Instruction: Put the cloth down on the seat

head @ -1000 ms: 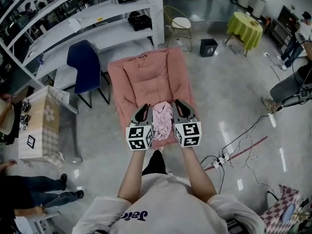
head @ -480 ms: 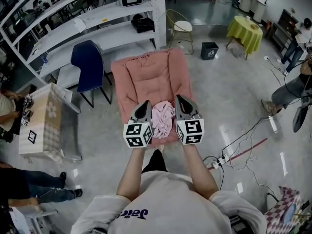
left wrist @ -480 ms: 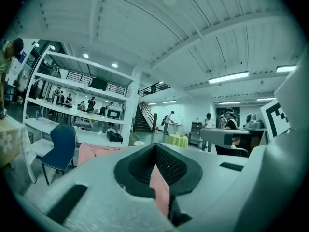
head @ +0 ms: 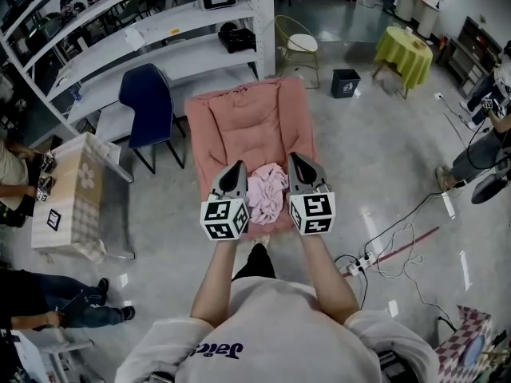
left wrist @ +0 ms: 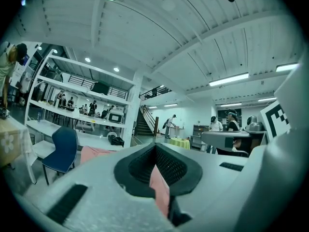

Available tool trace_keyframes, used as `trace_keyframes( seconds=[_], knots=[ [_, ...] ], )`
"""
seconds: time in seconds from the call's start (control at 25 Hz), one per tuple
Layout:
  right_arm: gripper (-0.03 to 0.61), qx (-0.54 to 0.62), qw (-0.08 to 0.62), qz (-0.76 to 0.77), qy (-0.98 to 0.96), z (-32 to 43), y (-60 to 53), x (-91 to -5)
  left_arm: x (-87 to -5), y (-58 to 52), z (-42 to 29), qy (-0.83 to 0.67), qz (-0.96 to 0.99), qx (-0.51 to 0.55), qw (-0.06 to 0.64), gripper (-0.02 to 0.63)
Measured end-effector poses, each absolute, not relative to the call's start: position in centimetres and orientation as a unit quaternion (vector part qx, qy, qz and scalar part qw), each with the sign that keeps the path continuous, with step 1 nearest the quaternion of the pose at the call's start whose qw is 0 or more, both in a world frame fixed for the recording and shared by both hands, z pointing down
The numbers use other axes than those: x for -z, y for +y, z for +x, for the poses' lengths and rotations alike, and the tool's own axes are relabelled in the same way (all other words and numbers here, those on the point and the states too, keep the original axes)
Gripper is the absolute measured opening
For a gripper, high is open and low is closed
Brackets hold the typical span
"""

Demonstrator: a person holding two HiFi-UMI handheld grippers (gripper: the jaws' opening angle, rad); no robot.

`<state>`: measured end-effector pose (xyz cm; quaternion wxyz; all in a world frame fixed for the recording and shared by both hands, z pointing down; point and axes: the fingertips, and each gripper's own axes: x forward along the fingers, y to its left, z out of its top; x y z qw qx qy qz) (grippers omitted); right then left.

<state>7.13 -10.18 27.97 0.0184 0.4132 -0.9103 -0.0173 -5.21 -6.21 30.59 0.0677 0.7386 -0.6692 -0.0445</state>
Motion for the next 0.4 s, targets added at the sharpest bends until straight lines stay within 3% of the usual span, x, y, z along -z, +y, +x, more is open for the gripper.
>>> trace_keyframes(
  seconds=[0.4],
  knots=[
    [0.014, 0.009, 0.030, 0.419, -0.907, 6.6, -13.2, -29.8, -32.4, -9.1, -5.4, -0.662, 0.745, 0.034, 0.080, 0.015]
  ],
)
